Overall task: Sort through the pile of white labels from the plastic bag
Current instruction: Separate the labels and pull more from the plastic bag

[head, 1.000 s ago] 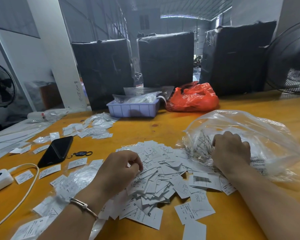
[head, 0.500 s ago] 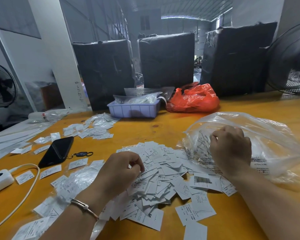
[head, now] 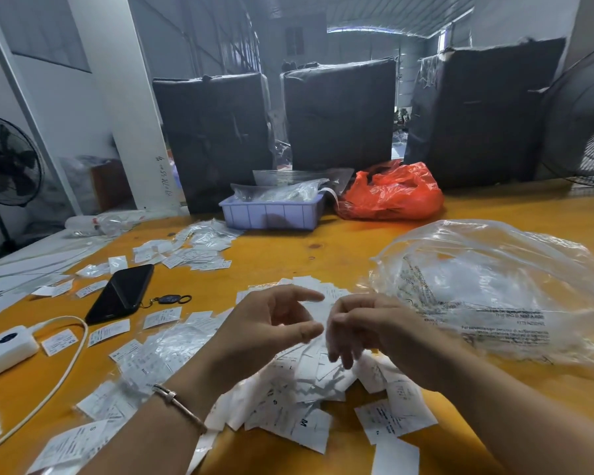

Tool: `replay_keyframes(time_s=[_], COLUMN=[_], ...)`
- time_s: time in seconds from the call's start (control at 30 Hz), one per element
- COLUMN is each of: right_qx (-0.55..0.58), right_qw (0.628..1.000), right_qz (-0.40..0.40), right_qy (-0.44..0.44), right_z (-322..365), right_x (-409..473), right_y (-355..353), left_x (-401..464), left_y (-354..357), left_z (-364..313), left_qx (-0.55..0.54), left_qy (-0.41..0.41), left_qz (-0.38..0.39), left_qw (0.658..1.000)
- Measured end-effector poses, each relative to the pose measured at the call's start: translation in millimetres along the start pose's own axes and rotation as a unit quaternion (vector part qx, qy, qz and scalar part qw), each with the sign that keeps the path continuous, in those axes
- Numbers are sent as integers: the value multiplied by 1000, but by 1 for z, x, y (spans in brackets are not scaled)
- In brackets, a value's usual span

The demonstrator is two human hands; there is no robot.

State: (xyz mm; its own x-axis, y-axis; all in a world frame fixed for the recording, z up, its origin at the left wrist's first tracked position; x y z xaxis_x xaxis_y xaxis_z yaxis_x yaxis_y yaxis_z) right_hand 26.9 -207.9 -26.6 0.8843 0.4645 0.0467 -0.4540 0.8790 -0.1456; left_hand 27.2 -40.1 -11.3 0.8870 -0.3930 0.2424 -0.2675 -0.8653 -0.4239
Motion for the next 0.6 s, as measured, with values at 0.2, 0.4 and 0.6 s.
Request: replay_keyframes(time_s=[0.2, 0.4, 0.6], right_qx=[-50, -20, -88], right_qw=[997, 991, 984], right_qz=[-52, -116, -108], right_qy=[-6, -56, -109], right_z=[0, 4, 5], right_x=[-2, -3, -1], right_y=[-8, -16, -4], left_x=[-1, 1, -1], left_y=[-7, -8, 1], left_z=[-2, 1, 1], left_qx=[-17, -17, 37], left_qy=[10, -15, -28], left_qz=[-52, -37, 51], left_qw=[998, 999, 998])
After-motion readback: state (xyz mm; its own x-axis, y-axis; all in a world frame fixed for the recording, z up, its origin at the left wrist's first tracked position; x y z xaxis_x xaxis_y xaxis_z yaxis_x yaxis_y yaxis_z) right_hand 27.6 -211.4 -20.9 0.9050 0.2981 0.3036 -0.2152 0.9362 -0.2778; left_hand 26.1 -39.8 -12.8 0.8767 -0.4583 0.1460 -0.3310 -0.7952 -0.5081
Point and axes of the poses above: each hand's wrist, its own x-axis towards the middle knuckle, its own y-axis out of the palm, z = x × y, the point moved 4 cm from there along x, towards the middle knuckle, and after that the axes turned 3 degrees about y, right-handed, at the moved point
